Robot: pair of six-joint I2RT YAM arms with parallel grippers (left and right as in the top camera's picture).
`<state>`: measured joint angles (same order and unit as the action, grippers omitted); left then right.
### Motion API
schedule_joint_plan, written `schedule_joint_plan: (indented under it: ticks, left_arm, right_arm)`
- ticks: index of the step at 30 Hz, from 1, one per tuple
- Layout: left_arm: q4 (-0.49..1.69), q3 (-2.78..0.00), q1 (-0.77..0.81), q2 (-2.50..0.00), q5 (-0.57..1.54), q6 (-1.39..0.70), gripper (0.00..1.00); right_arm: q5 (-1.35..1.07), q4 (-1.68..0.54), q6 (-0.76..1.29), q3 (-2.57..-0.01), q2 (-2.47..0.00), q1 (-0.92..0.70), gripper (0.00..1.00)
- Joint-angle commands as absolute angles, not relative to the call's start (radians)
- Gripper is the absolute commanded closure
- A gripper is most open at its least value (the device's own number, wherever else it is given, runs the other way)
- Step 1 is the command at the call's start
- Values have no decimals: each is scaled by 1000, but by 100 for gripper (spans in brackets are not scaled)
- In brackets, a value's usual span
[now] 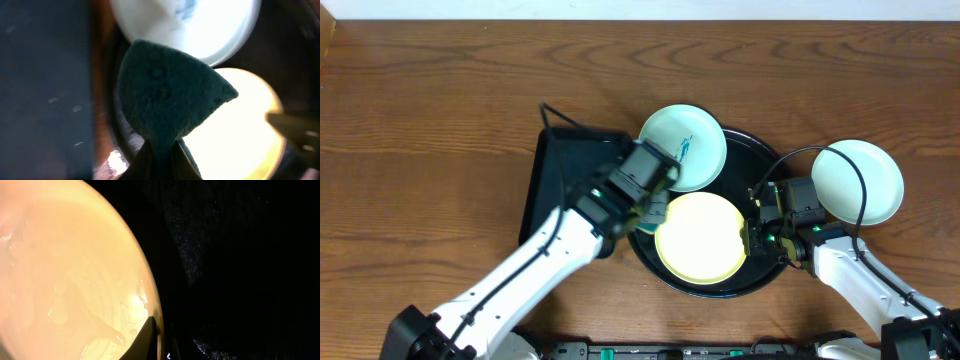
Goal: Clean dirty plates on tray and stack at the side
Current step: 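Scrub the yellow plate with the sponge in the left gripper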
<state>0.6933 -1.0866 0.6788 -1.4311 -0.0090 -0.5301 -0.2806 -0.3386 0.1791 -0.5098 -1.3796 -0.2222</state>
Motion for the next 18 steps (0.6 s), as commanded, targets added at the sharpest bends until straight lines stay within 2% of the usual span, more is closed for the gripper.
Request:
schedule_joint_plan:
  ticks: [1, 4, 8, 18]
  left_arm:
    - [714, -1085, 532, -1433, -17, -437, 92]
    - [705, -1057, 401, -1446, -7, -411, 92]
    - [694, -1044, 319, -1483, -7, -403, 92]
    - [647, -1044, 299, -1709, 20, -393, 92]
  right_arm:
    - [-266, -344, 179, -494, -1388, -228, 94]
    - [-266, -344, 179, -494, -1388, -228, 95]
    - [-266, -343, 179, -494, -1388, -228, 96]
    - [-266, -344, 179, -494, -1388, -228, 97]
